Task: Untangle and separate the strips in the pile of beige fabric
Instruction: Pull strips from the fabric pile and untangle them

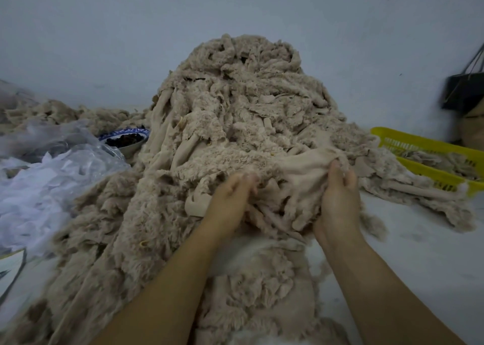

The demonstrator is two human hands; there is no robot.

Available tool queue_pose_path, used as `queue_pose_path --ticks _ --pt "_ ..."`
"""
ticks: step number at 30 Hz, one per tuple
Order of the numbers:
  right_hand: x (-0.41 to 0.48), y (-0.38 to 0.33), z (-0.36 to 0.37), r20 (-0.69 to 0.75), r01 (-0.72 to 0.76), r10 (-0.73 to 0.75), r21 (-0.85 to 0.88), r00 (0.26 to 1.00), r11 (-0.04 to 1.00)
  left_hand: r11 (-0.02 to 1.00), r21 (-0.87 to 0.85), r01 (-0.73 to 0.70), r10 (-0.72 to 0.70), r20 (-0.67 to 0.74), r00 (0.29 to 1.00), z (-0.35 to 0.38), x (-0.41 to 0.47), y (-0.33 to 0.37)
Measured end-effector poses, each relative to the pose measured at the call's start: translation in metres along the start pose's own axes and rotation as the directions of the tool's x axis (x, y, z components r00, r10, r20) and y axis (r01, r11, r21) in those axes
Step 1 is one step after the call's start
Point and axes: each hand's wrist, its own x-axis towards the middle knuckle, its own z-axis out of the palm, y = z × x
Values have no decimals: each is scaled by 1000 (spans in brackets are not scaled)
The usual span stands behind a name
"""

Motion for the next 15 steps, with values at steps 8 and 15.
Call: queue_pose_path --ticks 8,15 --pt "-1 -2 2 35 -94 93 23 995 995 944 322 -76 69 35 997 -2 -5 10" --pt "-16 -7 7 261 -49 29 70 965 996 702 492 -515 516 148 844 11 -15 27"
